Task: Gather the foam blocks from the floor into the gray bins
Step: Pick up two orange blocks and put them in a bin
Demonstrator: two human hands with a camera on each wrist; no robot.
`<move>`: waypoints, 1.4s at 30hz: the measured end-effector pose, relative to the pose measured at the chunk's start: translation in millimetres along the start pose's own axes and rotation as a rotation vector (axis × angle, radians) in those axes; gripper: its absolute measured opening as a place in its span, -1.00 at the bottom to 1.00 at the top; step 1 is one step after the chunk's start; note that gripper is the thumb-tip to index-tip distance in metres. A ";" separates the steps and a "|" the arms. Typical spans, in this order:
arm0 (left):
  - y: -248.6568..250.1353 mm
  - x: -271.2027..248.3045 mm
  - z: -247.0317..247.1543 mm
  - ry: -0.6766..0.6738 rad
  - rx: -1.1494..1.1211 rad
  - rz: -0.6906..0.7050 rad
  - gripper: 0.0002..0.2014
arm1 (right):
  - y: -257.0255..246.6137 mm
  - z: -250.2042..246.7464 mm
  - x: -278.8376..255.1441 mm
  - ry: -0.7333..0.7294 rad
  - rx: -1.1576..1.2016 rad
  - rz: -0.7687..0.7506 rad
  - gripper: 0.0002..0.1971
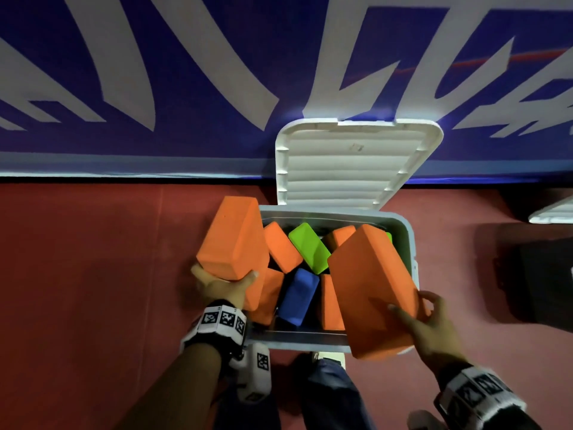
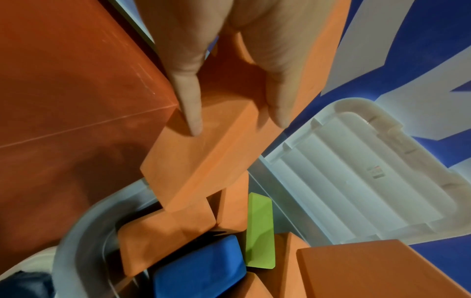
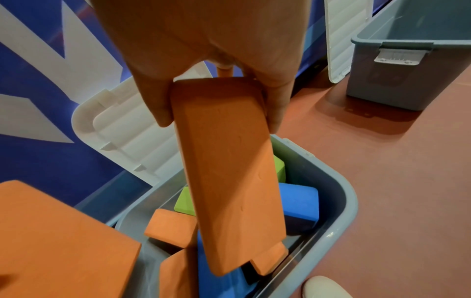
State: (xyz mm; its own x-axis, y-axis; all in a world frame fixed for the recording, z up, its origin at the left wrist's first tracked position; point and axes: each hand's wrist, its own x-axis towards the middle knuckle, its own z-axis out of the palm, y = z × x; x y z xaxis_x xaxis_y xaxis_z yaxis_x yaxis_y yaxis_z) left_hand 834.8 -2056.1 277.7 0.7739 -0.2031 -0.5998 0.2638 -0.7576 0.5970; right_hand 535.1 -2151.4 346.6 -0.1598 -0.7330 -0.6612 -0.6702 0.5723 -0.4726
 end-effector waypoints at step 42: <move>-47.9 58.5 29.1 -0.086 0.107 -0.070 0.03 | 65.4 78.9 66.7 0.015 0.085 0.124 -0.35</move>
State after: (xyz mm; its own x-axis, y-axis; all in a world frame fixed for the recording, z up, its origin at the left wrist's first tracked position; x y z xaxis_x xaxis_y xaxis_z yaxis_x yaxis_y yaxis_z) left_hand 850.7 -2049.8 198.5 0.7025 -0.1962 -0.6841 0.2494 -0.8324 0.4948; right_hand 537.8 -2133.9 225.6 -0.2485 -0.6599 -0.7091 -0.5814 0.6871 -0.4358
